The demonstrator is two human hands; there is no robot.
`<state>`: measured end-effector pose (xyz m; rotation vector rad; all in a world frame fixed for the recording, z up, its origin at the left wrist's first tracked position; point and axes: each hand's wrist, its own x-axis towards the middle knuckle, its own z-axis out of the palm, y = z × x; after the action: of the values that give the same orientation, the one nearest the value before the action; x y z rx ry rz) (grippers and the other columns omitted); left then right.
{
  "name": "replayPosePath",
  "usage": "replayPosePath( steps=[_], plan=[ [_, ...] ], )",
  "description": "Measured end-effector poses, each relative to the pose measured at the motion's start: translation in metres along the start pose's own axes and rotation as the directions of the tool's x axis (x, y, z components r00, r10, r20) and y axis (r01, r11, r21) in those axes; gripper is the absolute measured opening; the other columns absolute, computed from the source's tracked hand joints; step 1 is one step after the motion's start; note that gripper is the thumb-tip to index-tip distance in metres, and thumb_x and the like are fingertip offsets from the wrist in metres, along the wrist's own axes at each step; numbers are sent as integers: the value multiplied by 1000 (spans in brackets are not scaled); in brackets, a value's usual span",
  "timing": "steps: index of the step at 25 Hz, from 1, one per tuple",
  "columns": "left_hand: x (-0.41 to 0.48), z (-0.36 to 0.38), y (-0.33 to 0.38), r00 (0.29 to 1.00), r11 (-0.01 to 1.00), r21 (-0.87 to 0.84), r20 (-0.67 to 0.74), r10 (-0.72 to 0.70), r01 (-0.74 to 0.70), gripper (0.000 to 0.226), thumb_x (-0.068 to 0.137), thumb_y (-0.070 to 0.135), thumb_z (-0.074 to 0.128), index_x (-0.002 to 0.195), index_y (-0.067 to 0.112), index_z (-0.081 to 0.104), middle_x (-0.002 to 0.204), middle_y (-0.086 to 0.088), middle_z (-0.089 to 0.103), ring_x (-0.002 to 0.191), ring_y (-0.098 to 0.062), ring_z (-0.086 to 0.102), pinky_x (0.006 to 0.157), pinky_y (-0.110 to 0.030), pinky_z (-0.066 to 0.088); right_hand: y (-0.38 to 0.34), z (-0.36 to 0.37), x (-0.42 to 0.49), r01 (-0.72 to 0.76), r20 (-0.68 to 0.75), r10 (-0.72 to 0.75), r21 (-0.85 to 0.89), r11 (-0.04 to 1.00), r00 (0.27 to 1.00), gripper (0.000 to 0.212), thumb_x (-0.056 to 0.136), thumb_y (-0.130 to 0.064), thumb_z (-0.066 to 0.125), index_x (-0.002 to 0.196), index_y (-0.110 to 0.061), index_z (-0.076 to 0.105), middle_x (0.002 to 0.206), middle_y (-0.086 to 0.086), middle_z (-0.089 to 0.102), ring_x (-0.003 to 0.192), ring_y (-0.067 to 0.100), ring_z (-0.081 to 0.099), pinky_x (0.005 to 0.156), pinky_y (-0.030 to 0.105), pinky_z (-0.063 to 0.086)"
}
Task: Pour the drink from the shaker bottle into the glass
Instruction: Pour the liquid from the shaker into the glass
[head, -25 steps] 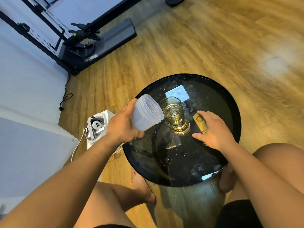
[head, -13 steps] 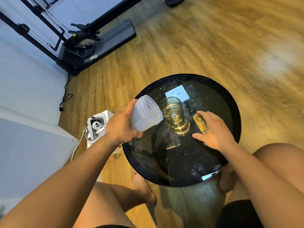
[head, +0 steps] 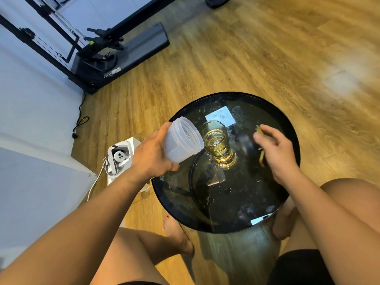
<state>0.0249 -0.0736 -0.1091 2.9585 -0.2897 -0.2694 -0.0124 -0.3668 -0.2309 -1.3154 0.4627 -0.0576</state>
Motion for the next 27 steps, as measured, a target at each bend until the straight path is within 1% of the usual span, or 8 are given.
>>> replayPosePath(
  steps=[1, 2, 4, 9, 12, 15, 20, 27],
  plan=[
    [0, 0, 0, 1000, 1000, 3, -2, 1, -1, 116, 56, 29, 95, 150, 36, 27, 128, 1, 54, 116, -29, 56, 83, -54, 57, -6, -1, 1, -121, -5, 126, 244, 962, 992, 25, 87, -32, 67, 112, -30, 70, 117, 3, 69, 106, 22, 65, 82, 31, 51],
    [0, 0, 0, 1000, 1000, 2, -1, 2, -2, 116, 56, 29, 95, 150, 36, 27, 129, 1, 55, 116, -29, 56, 83, -54, 57, -10, -3, 2, -226, 22, 239, 420, 879, 971, 19, 87, -32, 65, 104, -28, 73, 114, 5, 71, 105, 24, 67, 85, 36, 54],
    [0, 0, 0, 1000, 1000, 1, -1, 0, 0, 117, 56, 28, 95, 150, 38, 27, 129, 2, 55, 117, -29, 56, 83, -54, 57, -12, -5, 2, -355, 86, 374, 562, 747, 923, 20, 85, -34, 64, 100, -25, 75, 111, 6, 73, 102, 26, 69, 92, 42, 53],
    [1, 0, 0, 1000, 1000, 20, -2, 3, -3, 117, 55, 28, 95, 150, 39, 27, 127, 2, 55, 114, -28, 57, 79, -48, 56, -14, -6, 1, -423, 186, 396, 601, 678, 899, 25, 85, -29, 58, 82, -17, 80, 107, 8, 73, 99, 25, 70, 92, 41, 52],
    [2, 0, 1, 1000, 1000, 27, -1, -1, 1, 118, 54, 28, 95, 150, 38, 26, 129, 2, 56, 114, -28, 56, 80, -47, 56, -12, -8, 2, -443, 215, 405, 635, 633, 888, 25, 82, -28, 62, 90, -14, 80, 112, 10, 72, 103, 27, 69, 92, 41, 53],
    [2, 0, 0, 1000, 1000, 23, -3, -7, 7, 119, 53, 28, 95, 150, 38, 26, 129, 3, 56, 114, -27, 57, 78, -44, 55, -11, -8, 1, -454, 239, 404, 656, 603, 883, 28, 80, -28, 65, 99, -11, 77, 112, 11, 72, 100, 28, 70, 89, 42, 54],
    [2, -1, 1, 1000, 1000, 14, 6, -10, 10, 120, 55, 28, 96, 151, 37, 25, 129, 1, 54, 116, -29, 57, 86, -53, 58, -13, -7, 0, -450, 243, 391, 637, 626, 888, 25, 83, -31, 63, 87, -13, 80, 111, 11, 72, 99, 28, 70, 87, 41, 56],
    [3, -3, 2, 999, 999, 36, 19, -32, 31, 120, 55, 27, 95, 151, 38, 24, 130, 1, 54, 115, -30, 57, 85, -53, 58, -14, -5, 0, -450, 234, 393, 594, 667, 890, 26, 84, -34, 60, 81, -17, 80, 102, 8, 75, 91, 25, 72, 76, 38, 58]
  ],
)
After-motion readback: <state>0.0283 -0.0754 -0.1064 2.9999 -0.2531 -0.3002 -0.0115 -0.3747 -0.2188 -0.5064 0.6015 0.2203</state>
